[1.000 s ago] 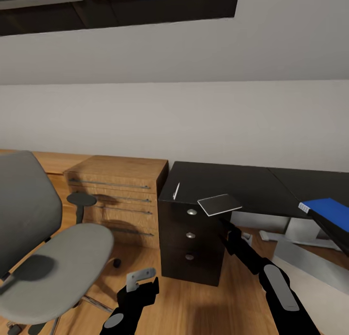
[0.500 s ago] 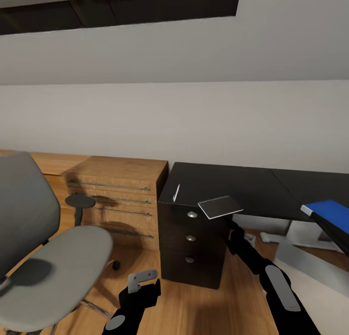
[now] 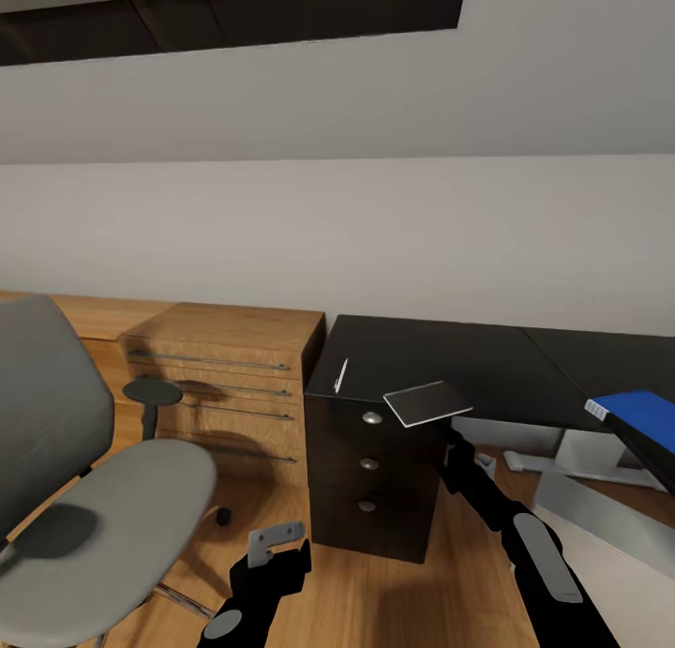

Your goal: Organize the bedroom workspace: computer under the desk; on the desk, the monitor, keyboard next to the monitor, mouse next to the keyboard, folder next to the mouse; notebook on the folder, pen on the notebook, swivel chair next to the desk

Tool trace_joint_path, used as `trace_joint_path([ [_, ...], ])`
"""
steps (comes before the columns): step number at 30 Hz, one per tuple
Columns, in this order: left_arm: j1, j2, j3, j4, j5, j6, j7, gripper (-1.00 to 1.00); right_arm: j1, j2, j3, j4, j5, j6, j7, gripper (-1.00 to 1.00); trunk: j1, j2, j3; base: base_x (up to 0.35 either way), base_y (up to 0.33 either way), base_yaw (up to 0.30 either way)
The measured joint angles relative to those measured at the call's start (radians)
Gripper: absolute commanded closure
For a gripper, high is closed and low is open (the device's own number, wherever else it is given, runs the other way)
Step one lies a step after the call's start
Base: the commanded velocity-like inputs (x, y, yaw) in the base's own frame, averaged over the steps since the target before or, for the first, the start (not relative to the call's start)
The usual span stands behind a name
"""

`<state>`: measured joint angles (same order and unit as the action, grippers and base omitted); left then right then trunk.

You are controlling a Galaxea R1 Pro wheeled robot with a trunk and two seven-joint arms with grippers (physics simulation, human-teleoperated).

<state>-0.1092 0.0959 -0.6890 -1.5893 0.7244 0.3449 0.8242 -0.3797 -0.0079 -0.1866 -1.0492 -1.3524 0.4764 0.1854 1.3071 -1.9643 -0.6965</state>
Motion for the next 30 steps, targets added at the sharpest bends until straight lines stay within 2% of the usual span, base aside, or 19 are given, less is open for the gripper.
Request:
trace_joint_path([
  [1, 0.000, 0.000, -0.002, 0.000, 0.000, -0.001, 0.000, -1.00, 0.000, 0.001, 0.000, 0.003, -0.001, -0.030, -0.021, -1.00, 0.000, 0.000, 0.000, 0.192, 0.000, 0.000],
  [4, 0.000, 0.000, -0.003, 0.000, 0.000, -0.001, 0.001, -1.00, 0.000, 0.001, 0.000, 0.006, -0.004, -0.044, -0.033, -1.00, 0.000, 0.000, 0.000, 0.184, 0.000, 0.000],
  [7, 0.000, 0.000, -0.004, 0.000, 0.000, -0.001, 0.001, -1.00, 0.000, 0.000, 0.001, 0.008, -0.024, -0.052, -0.040, -1.00, 0.000, 0.000, 0.000, 0.070, 0.000, 0.000],
  [30, 0.000, 0.001, -0.003, 0.000, 0.000, -0.002, 0.002, -1.00, 0.000, 0.000, 0.002, 0.014, -0.038, -0.056, -0.055, -1.00, 0.000, 0.000, 0.000, 0.061, 0.000, 0.000],
])
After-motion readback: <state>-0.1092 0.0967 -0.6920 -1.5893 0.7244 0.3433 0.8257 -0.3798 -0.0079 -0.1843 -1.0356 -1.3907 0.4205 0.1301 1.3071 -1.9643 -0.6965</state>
